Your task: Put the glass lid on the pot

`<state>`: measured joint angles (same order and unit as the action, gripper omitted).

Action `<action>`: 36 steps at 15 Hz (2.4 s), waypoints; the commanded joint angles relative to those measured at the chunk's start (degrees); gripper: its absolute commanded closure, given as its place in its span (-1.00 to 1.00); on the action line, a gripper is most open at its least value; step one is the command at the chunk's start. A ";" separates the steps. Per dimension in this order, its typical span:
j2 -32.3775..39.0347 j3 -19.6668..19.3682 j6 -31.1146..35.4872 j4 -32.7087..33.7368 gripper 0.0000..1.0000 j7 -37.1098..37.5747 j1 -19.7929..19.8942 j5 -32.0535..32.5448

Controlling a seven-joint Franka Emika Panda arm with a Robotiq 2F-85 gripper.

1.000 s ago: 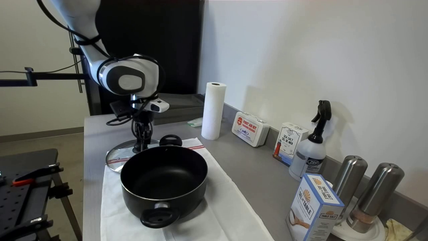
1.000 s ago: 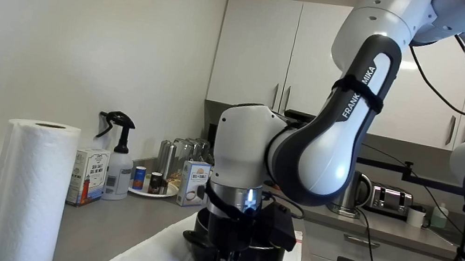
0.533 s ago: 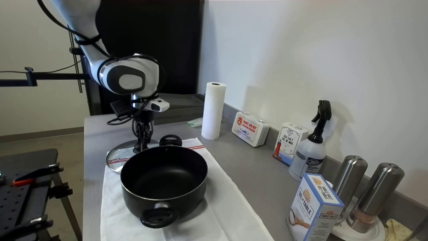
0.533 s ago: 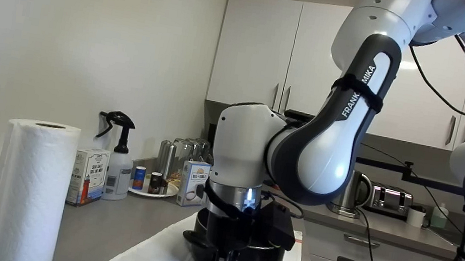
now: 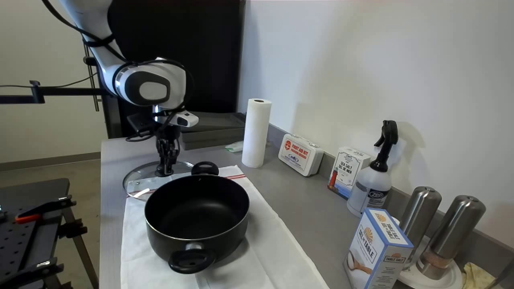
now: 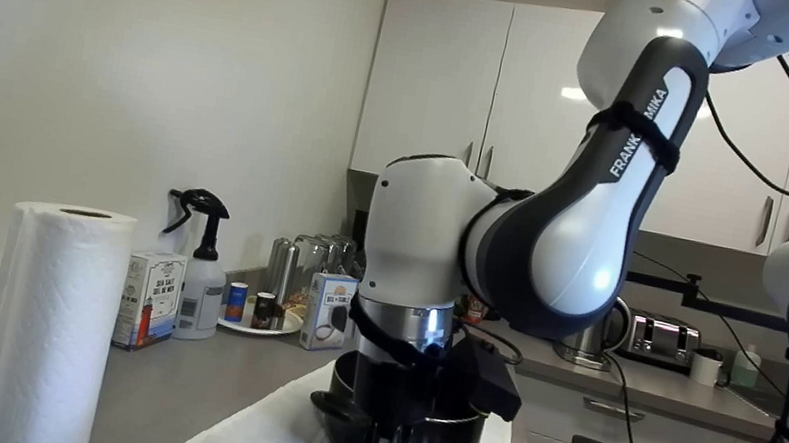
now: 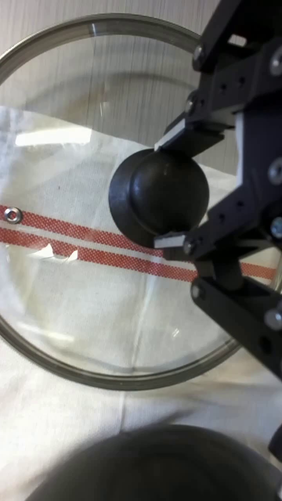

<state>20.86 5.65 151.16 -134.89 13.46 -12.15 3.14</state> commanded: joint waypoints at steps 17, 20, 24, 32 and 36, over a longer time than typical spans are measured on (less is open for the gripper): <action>-20.78 3.84 -16.91 -4.79 0.50 -1.59 1.68 -1.89; -21.87 2.14 -17.38 -4.31 0.50 -0.95 3.49 -1.33; -22.34 -0.83 -17.29 -3.53 0.50 -0.63 6.73 -1.19; -20.79 -6.16 -17.90 -0.54 0.50 1.21 12.41 0.58; -19.41 -8.12 -17.49 0.95 0.50 1.77 14.33 0.49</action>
<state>0.72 -1.57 135.77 -136.54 13.44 1.27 2.92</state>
